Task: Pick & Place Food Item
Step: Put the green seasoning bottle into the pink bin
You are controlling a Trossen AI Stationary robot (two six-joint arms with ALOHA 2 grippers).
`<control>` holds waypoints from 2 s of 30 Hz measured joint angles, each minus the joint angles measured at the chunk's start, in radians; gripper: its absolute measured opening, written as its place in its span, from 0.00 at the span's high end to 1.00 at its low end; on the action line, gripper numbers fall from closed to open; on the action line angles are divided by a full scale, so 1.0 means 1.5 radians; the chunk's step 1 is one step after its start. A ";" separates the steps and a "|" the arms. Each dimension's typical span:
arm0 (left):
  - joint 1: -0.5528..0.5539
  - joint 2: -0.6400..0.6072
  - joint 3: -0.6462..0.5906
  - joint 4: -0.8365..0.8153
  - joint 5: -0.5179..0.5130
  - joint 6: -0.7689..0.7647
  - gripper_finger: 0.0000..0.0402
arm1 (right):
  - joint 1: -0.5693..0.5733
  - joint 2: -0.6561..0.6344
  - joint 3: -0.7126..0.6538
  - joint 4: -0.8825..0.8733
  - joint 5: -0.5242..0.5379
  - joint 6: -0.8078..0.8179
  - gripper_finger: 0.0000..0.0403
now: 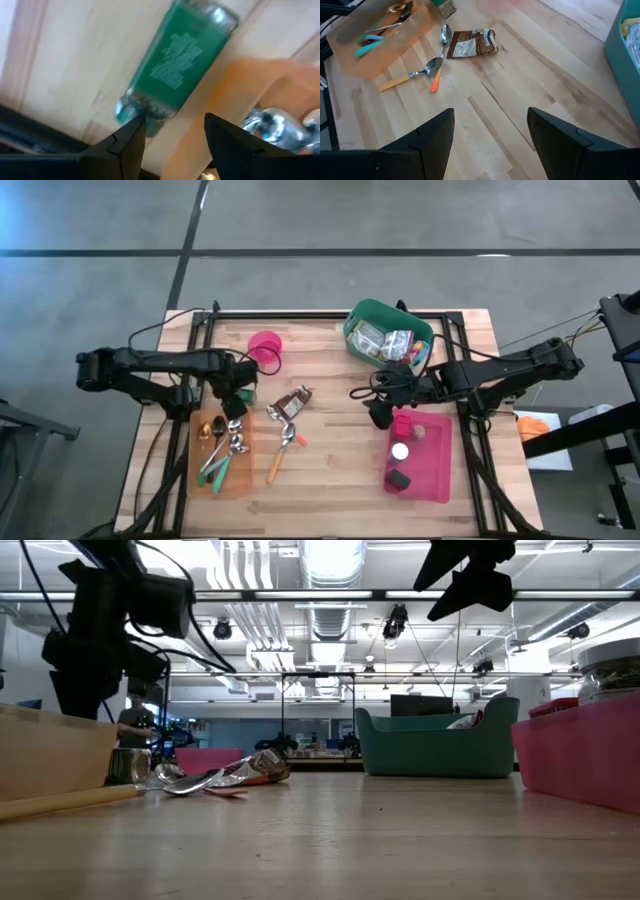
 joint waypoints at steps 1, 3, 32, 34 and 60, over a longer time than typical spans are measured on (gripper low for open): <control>0.000 0.010 0.004 0.005 0.004 0.002 0.50 | 0.000 0.000 0.000 0.000 0.000 -0.002 0.38; -0.001 0.031 0.013 0.015 0.007 0.007 0.49 | 0.000 0.000 0.000 0.000 0.000 -0.006 0.38; -0.008 0.176 0.044 0.066 -0.007 0.134 0.23 | 0.000 0.000 0.000 0.010 -0.005 -0.032 0.38; -0.008 0.182 0.044 0.065 -0.005 0.134 0.27 | 0.000 0.000 0.000 0.010 -0.005 -0.032 0.38; -0.009 0.140 0.234 -0.037 0.034 0.141 0.54 | 0.005 0.000 0.000 0.229 -0.051 -0.054 0.38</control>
